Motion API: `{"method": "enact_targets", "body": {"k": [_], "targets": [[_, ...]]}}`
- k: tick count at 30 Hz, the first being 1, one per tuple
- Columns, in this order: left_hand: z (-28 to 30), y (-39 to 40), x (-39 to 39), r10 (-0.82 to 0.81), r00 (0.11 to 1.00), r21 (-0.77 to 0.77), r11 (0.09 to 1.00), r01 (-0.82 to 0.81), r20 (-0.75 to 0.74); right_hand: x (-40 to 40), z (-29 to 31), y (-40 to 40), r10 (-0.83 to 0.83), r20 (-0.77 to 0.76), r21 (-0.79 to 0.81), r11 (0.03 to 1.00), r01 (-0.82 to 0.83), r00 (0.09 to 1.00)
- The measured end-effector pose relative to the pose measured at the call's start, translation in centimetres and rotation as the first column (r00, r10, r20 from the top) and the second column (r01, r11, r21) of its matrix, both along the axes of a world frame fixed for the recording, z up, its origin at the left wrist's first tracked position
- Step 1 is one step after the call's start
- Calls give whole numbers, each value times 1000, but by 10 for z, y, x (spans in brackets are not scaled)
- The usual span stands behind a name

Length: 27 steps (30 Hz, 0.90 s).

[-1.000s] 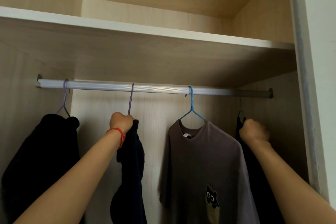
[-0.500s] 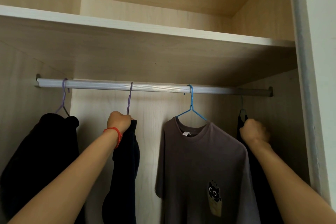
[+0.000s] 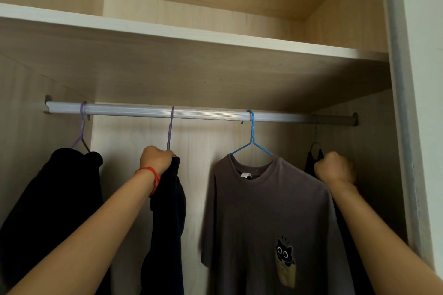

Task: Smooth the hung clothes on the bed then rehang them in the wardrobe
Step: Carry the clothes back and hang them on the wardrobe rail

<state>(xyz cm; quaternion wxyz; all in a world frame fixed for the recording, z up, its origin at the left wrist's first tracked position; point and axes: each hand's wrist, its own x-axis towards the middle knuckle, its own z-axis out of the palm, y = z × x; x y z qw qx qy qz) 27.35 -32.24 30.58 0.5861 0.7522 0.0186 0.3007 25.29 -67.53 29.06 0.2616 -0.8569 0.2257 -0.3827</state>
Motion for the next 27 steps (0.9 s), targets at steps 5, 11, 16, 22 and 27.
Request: {"method": "enact_targets", "body": {"k": [5,11,16,22,27], "targets": [[0,3,-3,-22,1000,-21,1000,22,-3,-13,16,18,73,207,-106,993,-52,976],[-2,0,-14,-105,994,1,994,105,10,-21,23,62,339,-155,-160,918,-362,928],[-7,6,-20,-125,991,68,990,122,41,-18,3,81,223,-140,-218,944,-250,965],[-14,7,-24,-88,993,208,976,71,74,-13,-8,95,199,-80,-130,969,-208,977],[-19,6,-27,-79,993,277,959,53,85,-13,-11,100,167,-67,-99,980,-173,984]]}}
